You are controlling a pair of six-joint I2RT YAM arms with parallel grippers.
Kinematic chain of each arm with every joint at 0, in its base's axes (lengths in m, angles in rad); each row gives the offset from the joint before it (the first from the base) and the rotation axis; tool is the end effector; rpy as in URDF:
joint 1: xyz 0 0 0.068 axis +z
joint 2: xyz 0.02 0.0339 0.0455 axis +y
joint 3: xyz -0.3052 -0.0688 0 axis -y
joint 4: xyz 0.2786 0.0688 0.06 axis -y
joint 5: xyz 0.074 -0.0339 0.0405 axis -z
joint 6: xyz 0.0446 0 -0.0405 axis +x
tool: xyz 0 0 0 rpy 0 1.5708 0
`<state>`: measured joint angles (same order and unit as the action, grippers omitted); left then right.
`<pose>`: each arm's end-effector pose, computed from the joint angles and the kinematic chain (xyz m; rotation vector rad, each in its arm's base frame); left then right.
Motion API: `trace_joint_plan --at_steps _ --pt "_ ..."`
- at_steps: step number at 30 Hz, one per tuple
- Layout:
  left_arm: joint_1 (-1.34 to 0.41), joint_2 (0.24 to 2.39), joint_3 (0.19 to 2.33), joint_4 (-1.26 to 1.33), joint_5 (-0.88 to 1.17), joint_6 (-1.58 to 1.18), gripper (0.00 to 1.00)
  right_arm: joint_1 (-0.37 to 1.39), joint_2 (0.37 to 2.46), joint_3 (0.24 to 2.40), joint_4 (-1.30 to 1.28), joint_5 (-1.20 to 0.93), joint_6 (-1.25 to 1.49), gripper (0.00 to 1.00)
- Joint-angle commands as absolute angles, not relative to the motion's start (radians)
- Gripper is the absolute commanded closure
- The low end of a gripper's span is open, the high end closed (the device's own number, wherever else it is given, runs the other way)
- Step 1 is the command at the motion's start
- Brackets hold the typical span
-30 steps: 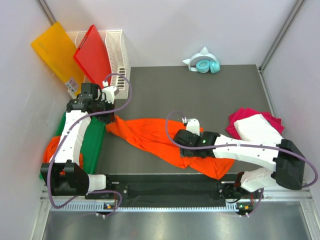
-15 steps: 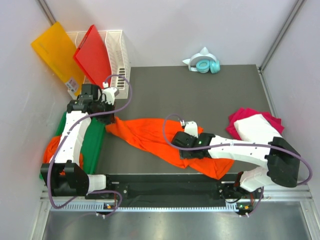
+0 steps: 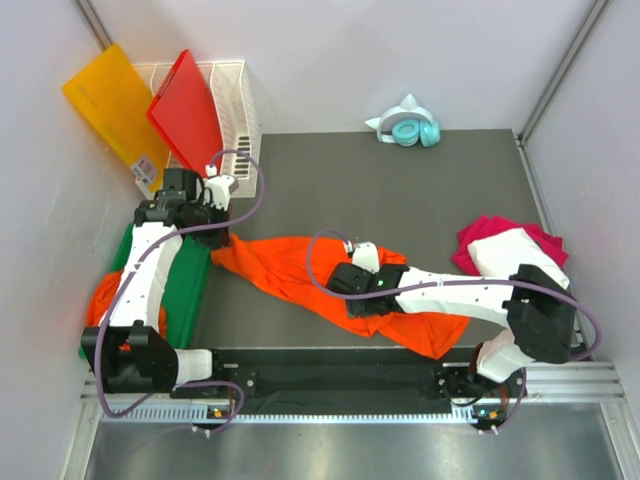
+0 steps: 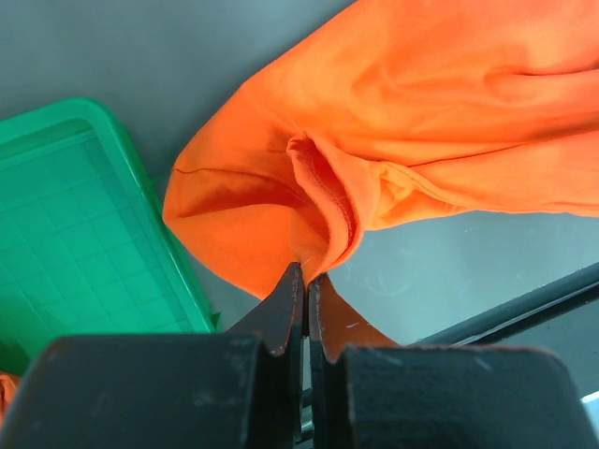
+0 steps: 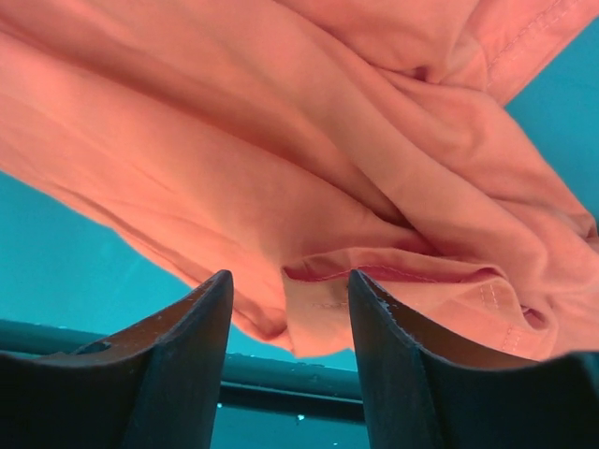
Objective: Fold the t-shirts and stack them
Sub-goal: Flatten out the tshirt
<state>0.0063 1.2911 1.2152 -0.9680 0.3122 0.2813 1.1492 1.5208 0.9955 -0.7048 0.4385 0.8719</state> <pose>0.2767 -0.0120 0.3449 0.4590 2.5232 -0.3001 0.1458 0.2788 0.2227 -0.2599 2.5818 0.0708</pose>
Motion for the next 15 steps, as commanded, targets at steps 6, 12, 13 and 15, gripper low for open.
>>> trace_joint_plan --at_steps 6,12,13,15 --pt "0.005 1.27 1.2 -0.923 0.321 0.268 1.0 1.16 1.519 0.986 -0.784 0.503 0.94 0.53" --pt "-0.023 1.282 1.201 -0.919 0.325 0.262 1.0 1.16 1.52 0.991 -0.816 0.526 0.962 0.71" --pt "-0.023 1.282 1.203 -0.917 0.325 0.261 1.0 1.16 1.519 0.986 -0.816 0.526 0.962 0.79" --pt "-0.023 1.282 1.203 -0.916 0.325 0.262 1.0 1.16 1.509 0.985 -0.818 0.532 0.965 0.86"
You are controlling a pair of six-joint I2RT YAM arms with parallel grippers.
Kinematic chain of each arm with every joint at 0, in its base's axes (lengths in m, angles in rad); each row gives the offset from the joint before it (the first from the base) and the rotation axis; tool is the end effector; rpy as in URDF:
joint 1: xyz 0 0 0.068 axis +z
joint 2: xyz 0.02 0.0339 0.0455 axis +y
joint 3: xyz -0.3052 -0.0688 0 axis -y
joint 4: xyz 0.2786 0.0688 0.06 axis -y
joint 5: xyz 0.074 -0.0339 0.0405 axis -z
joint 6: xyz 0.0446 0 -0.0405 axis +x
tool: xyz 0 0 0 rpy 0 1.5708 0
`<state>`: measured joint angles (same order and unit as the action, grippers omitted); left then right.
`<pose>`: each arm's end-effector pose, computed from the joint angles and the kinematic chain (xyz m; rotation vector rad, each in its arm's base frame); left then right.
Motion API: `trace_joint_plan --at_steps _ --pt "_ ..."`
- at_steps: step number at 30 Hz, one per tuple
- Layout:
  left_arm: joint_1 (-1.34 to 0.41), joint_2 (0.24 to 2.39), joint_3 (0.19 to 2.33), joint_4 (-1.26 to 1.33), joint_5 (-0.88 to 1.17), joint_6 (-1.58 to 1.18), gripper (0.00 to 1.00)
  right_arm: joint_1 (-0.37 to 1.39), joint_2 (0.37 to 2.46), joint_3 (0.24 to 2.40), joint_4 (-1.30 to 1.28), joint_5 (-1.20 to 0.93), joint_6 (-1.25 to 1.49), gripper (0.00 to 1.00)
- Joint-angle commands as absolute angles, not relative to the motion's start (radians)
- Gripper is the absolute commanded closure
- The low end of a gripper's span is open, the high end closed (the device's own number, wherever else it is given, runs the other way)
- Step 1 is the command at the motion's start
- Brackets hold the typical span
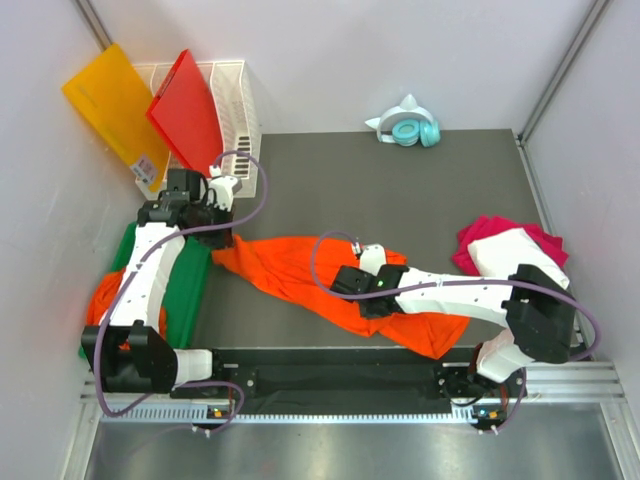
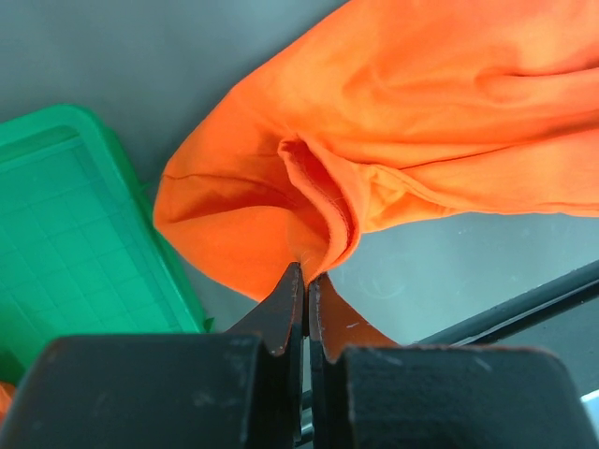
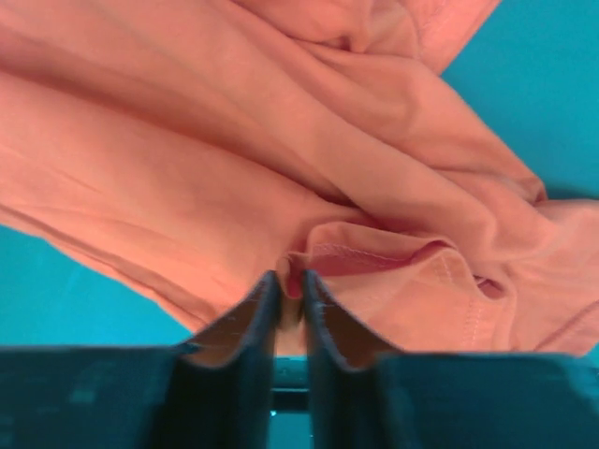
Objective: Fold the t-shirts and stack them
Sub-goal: Flatten out the tshirt
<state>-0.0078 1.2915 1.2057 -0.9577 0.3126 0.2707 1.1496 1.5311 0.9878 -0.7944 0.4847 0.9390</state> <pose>0.2771 -0.0159 0.3422 0.4638 2.5237 -0.3098 0.1431 0.2686 0.2154 -0.1990 2.6015 -0.0600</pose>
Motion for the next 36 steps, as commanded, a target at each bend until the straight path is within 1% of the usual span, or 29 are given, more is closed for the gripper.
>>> trace_joint_plan --at_steps 1,2,3,4,8,11,12,14,16,17,18,19,20,21,22,23,24,25,26,28,30,36 --pt "-0.025 1.284 1.201 -0.916 0.325 0.262 1.0 1.16 1.506 0.985 -0.816 0.531 0.965 0.87" --pt "-0.025 1.284 1.2 -0.916 0.325 0.261 1.0 1.161 1.503 0.985 -0.816 0.534 0.965 0.89" --pt "-0.025 1.282 1.2 -0.914 0.324 0.262 1.0 1.16 1.503 0.986 -0.821 0.538 0.965 0.97" --pt "-0.026 1.282 1.198 -0.914 0.324 0.258 1.0 1.16 1.503 0.988 -0.822 0.541 0.966 1.0" --pt "-0.026 1.278 1.195 -0.914 0.322 0.25 1.0 1.181 1.477 1.005 -0.857 0.598 0.997 1.0" --pt "-0.028 1.252 1.207 -0.888 0.295 0.224 1.0 1.187 1.437 1.063 -0.954 0.693 1.02 1.0" --pt "-0.026 1.244 1.213 -0.873 0.285 0.216 1.0 1.178 1.407 1.118 -1.015 0.751 1.006 1.0" --pt "-0.026 1.23 1.268 -0.864 0.276 0.192 1.0 1.132 1.365 1.225 -1.057 0.799 0.97 1.0" --pt "-0.026 1.25 1.339 -0.867 0.258 0.157 1.0 1.073 1.301 1.308 -1.081 0.837 0.864 1.0" --pt "-0.026 1.262 1.427 -0.874 0.25 0.144 1.0 0.999 1.281 1.395 -1.078 0.844 0.821 1.0" --pt "-0.026 1.276 1.475 -0.882 0.239 0.138 1.0 0.964 1.247 1.441 -1.066 0.85 0.719 1.0" --pt "-0.026 1.304 1.573 -0.885 0.235 0.126 1.0 0.925 1.236 1.489 -1.052 0.856 0.671 1.0" --pt "-0.026 1.318 1.624 -0.887 0.227 0.121 1.0 0.857 1.223 1.585 -1.048 0.867 0.625 1.0" --pt "-0.026 1.334 1.676 -0.887 0.21 0.115 1.0 0.82 1.22 1.633 -1.037 0.882 0.535 1.0" --pt "-0.026 1.373 1.787 -0.888 0.201 0.101 1.0 0.78 1.221 1.678 -1.025 0.881 0.496 1.0" --pt "-0.026 1.397 1.849 -0.896 0.196 0.092 1.0 0.703 1.223 1.762 -1.016 0.873 0.459 1.0" --pt "-0.026 1.423 1.909 -0.906 0.184 0.077 1.0 0.671 1.23 1.802 -1.008 0.846 0.396 1.0" --pt "-0.026 1.475 2.033 -0.932 0.17 0.072 1.0 0.641 1.236 1.839 -1.005 0.833 0.37 1.0" --pt "-0.026 1.498 2.093 -0.949 0.163 0.066 1.0 0.608 1.241 1.906 -1.008 0.825 0.35 1.0" --pt "-0.026 1.548 2.228 -0.983 0.144 0.055 1.0 0.591 1.258 1.956 -1.029 0.822 0.311 1.0" --pt "-0.026 1.549 2.264 -0.988 0.14 0.051 1.0 0.586 1.24 1.976 -1.035 0.816 0.299 1.0" --pt "-0.026 1.384 2.172 -0.954 0.103 0.08 1.0 0.588 1.114 1.919 -1.043 0.801 0.285 1.0"
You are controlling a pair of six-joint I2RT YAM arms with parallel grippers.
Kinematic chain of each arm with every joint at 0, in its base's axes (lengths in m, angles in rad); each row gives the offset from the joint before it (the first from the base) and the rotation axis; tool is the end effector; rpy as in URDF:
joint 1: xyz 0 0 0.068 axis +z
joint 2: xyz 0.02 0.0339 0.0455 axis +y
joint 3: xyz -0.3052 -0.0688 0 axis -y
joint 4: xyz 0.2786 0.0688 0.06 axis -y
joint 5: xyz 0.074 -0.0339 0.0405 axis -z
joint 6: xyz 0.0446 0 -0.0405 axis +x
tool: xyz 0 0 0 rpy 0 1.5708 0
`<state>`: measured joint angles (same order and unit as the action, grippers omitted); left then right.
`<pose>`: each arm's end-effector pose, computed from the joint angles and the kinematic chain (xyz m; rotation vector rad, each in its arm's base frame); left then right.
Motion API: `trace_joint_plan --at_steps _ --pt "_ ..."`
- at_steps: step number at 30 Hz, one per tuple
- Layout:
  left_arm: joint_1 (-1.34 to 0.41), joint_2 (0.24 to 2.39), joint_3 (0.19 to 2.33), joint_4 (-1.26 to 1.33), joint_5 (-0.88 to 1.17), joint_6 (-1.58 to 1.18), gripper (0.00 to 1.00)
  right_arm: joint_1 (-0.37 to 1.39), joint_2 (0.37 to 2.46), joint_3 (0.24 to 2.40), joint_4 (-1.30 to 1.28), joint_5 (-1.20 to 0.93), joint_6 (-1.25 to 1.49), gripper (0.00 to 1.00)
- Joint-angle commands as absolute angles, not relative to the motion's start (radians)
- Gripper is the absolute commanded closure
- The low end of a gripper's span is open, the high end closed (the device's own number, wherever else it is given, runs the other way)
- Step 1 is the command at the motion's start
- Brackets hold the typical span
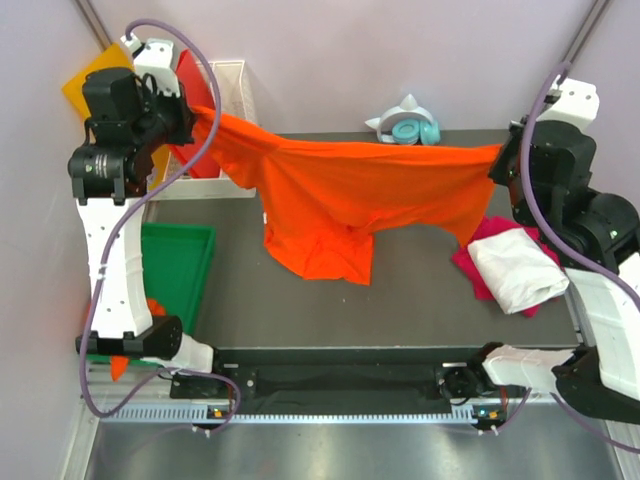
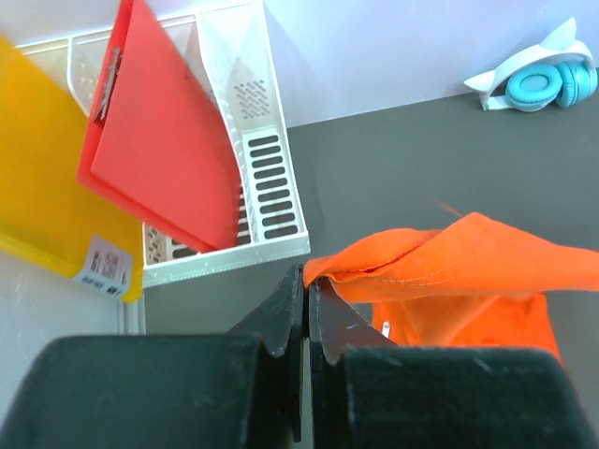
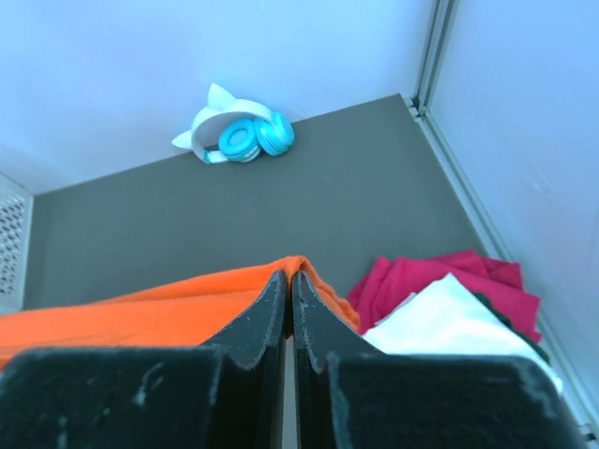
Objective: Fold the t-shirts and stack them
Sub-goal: Flatten out the tshirt
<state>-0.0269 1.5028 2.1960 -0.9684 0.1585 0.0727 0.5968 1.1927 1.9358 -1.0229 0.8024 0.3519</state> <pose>0.2885 -0.0148 0.6101 0.2021 1.8329 -0.1142 0.1610 0.0706 0.6008 0.3276 1.7336 -0.0561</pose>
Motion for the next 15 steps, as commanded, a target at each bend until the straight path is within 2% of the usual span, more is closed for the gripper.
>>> trace_joint_plan --at_steps 1,9,15 --pt "-0.026 1.338 2.165 -0.953 0.098 0.084 1.0 0.586 1.1 1.921 -1.048 0.804 0.278 1.0" --pt "-0.026 1.213 2.267 -0.951 0.035 0.087 1.0 0.603 1.048 2.1 -1.032 0.868 0.164 1.0" --pt "-0.026 1.155 2.342 -0.928 0.014 0.08 1.0 0.604 1.04 2.131 -1.005 0.871 0.153 1.0"
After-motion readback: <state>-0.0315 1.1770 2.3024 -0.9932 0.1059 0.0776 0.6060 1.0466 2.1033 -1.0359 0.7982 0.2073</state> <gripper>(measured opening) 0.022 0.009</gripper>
